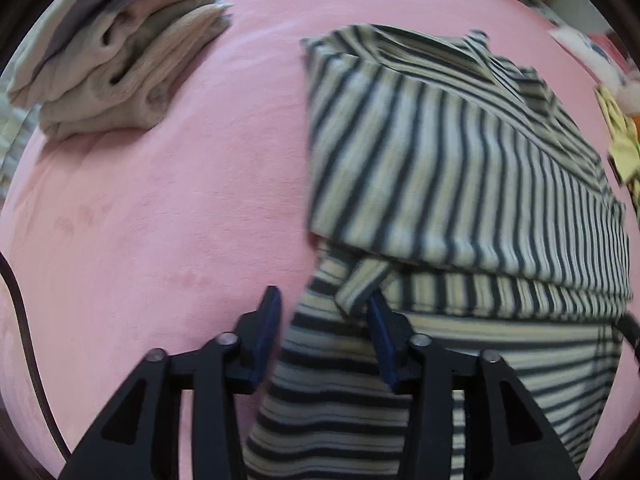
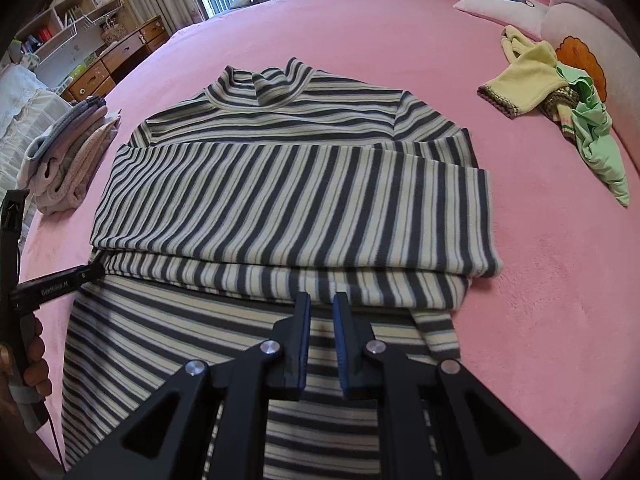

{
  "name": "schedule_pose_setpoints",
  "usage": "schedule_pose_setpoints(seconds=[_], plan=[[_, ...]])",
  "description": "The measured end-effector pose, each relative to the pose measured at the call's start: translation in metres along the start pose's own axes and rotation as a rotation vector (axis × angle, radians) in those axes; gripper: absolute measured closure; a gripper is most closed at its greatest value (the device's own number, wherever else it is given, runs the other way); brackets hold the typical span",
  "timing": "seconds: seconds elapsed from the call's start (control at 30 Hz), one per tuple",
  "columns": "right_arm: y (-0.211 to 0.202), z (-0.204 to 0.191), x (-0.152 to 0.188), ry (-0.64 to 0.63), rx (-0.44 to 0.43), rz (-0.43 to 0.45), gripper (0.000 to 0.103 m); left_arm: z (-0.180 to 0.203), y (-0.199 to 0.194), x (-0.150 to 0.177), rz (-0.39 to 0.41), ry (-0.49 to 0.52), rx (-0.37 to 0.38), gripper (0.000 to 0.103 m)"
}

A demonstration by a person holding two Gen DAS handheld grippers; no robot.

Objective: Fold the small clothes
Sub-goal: 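Move both tools open toward the hem of the striped shirt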

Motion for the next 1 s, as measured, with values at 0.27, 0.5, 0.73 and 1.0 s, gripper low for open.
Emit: schedule_pose_setpoints(seconds=[0.27,0.5,0.73,1.0], plan=[[-0.001,0.008,0.017,-0.011,0.023,-0.026,0.092,-0.021,-0.002,0.006,-0.026,-0.065,0.039,0.048],[-0.019,0.015,0.053,-0.064,0.035,-0.071,0.092,-0.054,-0.03,0.04,-0.039,-0.061,-0.036,0.048],[-0.036,0.022,0.092,-0.117,0.021,-0.125,0.092,-0.101,-0.048,0.122,-0.126,-0.071,-0.116,0.048],[-0.065,0.025,0.117,-0.154,0.018,-0.165,0.092,-0.118,-0.088,0.19,-0.15,-0.043,-0.157,0.048]])
Point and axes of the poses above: each gripper's, at about its wrist camera, not at the fingertips, and y roughly the way its jaws point, z to its right, x to its underside, the point moved 8 cm from there along y, roughly the way its jaws point, and after that the axes turned 10 degrees about -z, right-handed, at the moved point
